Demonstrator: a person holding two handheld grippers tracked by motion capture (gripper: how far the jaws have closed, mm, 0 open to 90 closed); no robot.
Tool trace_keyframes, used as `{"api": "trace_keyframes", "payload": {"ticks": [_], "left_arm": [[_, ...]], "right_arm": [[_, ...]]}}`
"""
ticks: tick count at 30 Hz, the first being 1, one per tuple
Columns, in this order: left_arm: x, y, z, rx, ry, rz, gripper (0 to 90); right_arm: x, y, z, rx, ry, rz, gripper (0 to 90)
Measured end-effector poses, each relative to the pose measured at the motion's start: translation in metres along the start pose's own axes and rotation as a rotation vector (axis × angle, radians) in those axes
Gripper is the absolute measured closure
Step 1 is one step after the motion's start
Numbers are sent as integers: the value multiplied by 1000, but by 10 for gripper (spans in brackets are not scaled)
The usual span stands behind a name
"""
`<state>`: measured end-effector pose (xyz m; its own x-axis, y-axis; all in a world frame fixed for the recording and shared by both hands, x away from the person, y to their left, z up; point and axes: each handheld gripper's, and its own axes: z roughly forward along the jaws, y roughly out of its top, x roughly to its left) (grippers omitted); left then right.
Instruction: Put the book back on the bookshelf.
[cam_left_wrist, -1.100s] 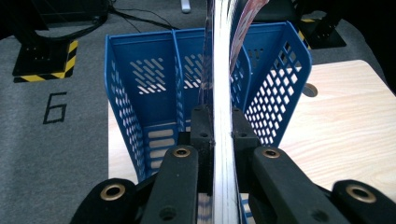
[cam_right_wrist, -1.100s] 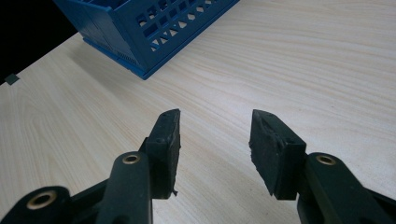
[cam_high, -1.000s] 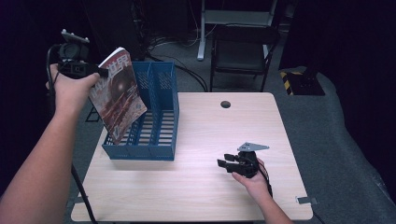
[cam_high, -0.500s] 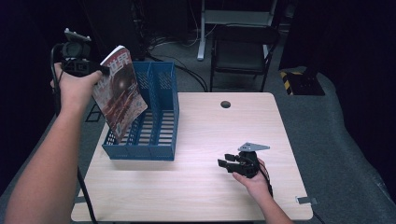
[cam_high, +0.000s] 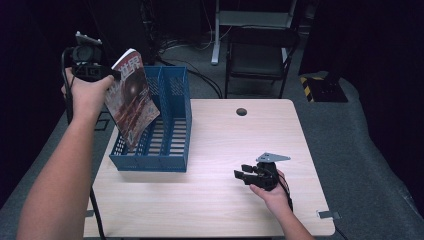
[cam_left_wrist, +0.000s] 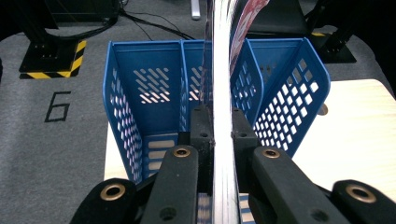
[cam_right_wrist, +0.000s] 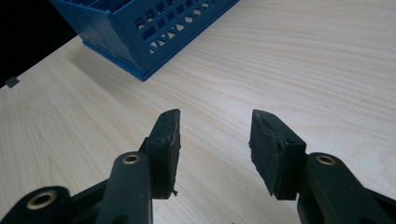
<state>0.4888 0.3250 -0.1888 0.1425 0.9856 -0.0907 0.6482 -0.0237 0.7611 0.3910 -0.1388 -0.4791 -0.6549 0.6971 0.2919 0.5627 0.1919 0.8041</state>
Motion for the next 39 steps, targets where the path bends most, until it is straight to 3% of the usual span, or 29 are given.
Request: {"api": "trace_keyframes", "payload": {"ticks": [15, 27, 39], "left_arm": [[-9, -7, 22, -27, 17, 2, 842], [-13, -18, 47, -12, 3, -16, 842], [-15, -30, 71, 17, 0, -5, 842]], "right_arm": [[0, -1, -1, -2, -7, -2, 528], [-2, -4, -7, -8, -19, 2, 528], [-3, -7, -14, -16, -35, 12, 526]]}}
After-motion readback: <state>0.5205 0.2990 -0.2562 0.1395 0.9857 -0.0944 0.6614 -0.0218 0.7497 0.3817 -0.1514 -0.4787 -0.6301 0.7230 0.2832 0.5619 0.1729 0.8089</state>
